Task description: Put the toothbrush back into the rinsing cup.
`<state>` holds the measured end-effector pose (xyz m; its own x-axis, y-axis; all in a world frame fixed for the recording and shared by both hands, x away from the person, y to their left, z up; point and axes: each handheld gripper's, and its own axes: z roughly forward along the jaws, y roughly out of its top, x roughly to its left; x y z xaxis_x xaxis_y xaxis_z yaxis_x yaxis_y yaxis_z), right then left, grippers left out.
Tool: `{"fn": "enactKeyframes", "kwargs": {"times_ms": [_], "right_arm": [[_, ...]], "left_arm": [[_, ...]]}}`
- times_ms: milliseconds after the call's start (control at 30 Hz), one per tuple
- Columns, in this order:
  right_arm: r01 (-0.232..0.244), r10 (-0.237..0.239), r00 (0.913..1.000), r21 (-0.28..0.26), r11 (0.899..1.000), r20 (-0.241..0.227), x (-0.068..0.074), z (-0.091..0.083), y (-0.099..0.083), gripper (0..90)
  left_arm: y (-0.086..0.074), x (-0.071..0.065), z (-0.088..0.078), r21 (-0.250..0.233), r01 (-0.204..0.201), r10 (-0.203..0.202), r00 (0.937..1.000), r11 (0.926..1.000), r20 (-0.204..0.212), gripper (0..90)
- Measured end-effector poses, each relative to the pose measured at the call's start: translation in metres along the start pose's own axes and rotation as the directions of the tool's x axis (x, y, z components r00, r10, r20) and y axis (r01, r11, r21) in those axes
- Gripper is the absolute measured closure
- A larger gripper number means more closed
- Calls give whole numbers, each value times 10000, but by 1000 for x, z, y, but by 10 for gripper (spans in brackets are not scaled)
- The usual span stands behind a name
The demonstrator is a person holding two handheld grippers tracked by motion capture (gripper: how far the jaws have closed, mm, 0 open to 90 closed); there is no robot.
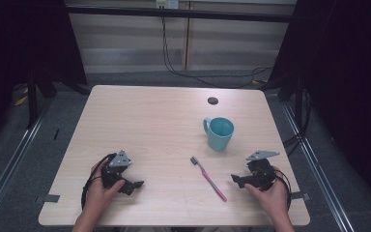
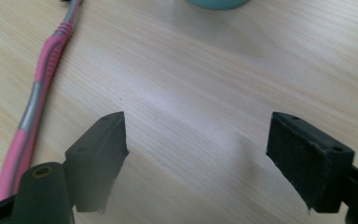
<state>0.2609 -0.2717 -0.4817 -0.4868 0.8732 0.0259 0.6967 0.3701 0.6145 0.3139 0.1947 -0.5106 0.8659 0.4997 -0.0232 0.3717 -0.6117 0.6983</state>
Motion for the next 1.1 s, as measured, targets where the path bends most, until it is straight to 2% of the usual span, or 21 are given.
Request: {"fn": "enactKeyframes", "kwargs": {"times_ms": [67, 233, 500, 700, 800, 900, 933, 1100], "right_arm": [[210, -208, 9996, 81, 9997, -187, 4, -2, 11, 238], [359, -344, 9984, 321, 9988, -440, 10, -2, 23, 244], [714, -668, 9962, 854, 9938, -558, 20, 0, 38, 252], [945, -882, 9939, 1012, 9904, -655, 28, 1, 48, 278], [1177, -1064, 9909, 1462, 9822, -829, 37, 6, 55, 306], [1263, -1140, 9900, 1639, 9784, -828, 41, 9, 59, 318], [1248, -1077, 9889, 1796, 9758, -1019, 43, 11, 62, 329], [1382, -1195, 9861, 1713, 9755, -1151, 48, 13, 67, 353]], "left_arm": [[0, 0, 0, -1, -2, 2, 10000, 10000, -1, 2], [0, 0, 0, -1, 4, -4, 10000, 10000, -1, 2], [0, 0, 0, -1, 16, -16, 10000, 10000, 2, 1], [0, 0, 0, 0, 23, -23, 10000, 10000, 6, 0], [0, 0, 0, 0, 24, -24, 10000, 10000, 5, 0], [0, 0, 0, 0, 23, -23, 10000, 10000, 7, 0], [0, 0, 0, -1, 25, -25, 10000, 10000, 5, 0], [0, 0, 0, 0, 24, -24, 10000, 10000, 6, 0]]}}
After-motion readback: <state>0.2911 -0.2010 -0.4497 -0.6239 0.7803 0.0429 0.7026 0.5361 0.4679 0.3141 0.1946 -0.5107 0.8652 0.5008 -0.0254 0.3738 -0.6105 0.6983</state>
